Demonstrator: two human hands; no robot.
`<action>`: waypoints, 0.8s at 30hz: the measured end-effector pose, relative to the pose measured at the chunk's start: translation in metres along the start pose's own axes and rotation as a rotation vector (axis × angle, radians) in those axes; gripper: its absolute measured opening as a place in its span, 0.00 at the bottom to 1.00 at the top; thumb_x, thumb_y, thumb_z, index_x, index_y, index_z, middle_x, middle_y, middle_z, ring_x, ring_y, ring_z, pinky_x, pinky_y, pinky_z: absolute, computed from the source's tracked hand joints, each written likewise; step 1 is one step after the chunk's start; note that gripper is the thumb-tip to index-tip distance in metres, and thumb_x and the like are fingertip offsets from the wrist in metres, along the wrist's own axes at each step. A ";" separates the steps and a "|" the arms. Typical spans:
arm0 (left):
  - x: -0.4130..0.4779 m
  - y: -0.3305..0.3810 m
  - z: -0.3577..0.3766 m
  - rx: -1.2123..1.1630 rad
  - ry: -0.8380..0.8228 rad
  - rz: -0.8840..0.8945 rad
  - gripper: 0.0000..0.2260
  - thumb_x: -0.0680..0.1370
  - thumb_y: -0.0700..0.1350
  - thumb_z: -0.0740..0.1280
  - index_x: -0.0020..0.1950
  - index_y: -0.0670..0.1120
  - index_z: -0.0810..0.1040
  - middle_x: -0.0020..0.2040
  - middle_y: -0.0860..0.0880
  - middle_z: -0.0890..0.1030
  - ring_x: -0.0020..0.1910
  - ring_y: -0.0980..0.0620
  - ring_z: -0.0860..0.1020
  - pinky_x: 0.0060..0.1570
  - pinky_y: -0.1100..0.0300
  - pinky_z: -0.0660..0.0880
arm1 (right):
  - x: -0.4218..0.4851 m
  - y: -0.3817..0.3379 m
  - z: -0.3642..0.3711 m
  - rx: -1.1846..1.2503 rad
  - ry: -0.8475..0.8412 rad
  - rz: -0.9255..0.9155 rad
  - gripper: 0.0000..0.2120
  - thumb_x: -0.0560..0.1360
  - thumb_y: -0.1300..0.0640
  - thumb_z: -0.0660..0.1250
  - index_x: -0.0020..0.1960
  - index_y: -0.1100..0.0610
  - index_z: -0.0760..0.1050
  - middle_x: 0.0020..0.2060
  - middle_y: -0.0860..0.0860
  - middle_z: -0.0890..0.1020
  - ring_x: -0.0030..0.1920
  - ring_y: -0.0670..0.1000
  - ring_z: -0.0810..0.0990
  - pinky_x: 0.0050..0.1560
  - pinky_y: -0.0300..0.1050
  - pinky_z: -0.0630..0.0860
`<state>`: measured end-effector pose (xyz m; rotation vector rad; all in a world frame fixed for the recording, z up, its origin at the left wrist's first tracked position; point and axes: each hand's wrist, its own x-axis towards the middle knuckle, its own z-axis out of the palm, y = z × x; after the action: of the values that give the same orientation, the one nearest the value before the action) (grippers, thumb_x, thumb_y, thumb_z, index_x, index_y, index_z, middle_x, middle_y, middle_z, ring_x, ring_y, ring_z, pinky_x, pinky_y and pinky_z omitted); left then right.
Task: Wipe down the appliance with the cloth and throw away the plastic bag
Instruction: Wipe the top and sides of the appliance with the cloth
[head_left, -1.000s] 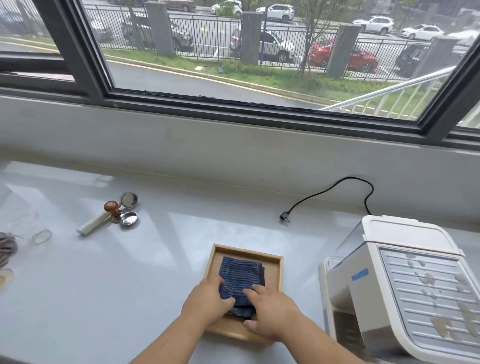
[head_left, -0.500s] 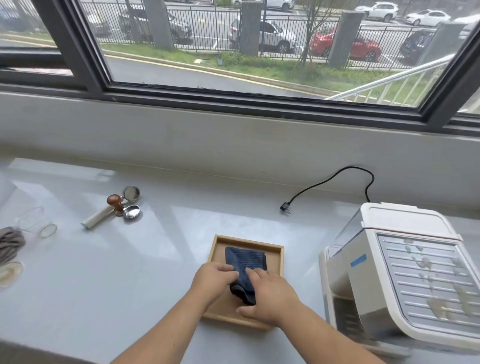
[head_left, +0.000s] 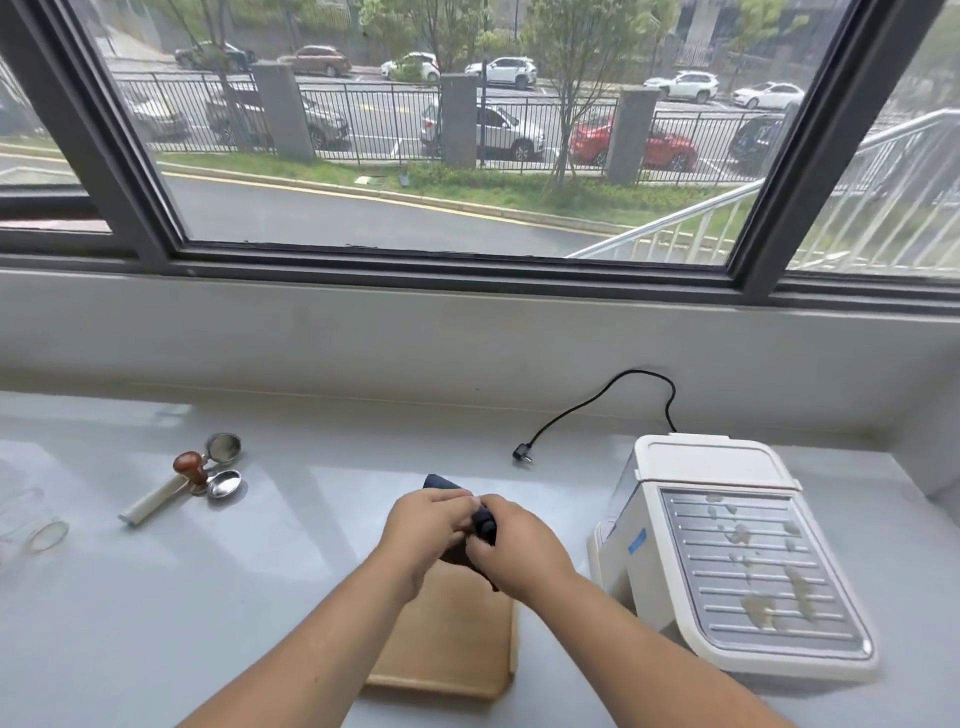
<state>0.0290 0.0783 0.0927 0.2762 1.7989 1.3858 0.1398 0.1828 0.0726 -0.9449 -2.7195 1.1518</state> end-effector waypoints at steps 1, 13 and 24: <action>-0.001 0.010 0.005 -0.010 0.006 0.016 0.06 0.69 0.45 0.72 0.41 0.44 0.86 0.42 0.43 0.84 0.45 0.46 0.85 0.60 0.47 0.81 | -0.001 -0.003 -0.009 0.037 0.010 -0.004 0.16 0.69 0.43 0.62 0.56 0.42 0.73 0.47 0.42 0.82 0.45 0.47 0.80 0.42 0.46 0.78; -0.020 0.104 0.091 0.093 -0.036 0.350 0.11 0.71 0.52 0.72 0.53 0.57 0.83 0.46 0.58 0.87 0.45 0.55 0.85 0.44 0.58 0.78 | -0.008 -0.003 -0.171 0.237 0.299 0.058 0.12 0.73 0.57 0.61 0.51 0.47 0.79 0.43 0.46 0.85 0.46 0.50 0.82 0.46 0.49 0.80; -0.027 0.084 0.162 0.909 -0.162 0.597 0.41 0.67 0.69 0.65 0.79 0.62 0.62 0.82 0.60 0.61 0.79 0.57 0.61 0.75 0.55 0.64 | -0.042 0.045 -0.276 0.071 0.544 -0.028 0.15 0.74 0.55 0.58 0.55 0.42 0.77 0.42 0.44 0.84 0.44 0.51 0.81 0.43 0.50 0.78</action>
<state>0.1368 0.2058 0.1720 1.4448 2.1906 0.7522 0.2696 0.3597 0.2505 -1.0239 -2.2345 0.8242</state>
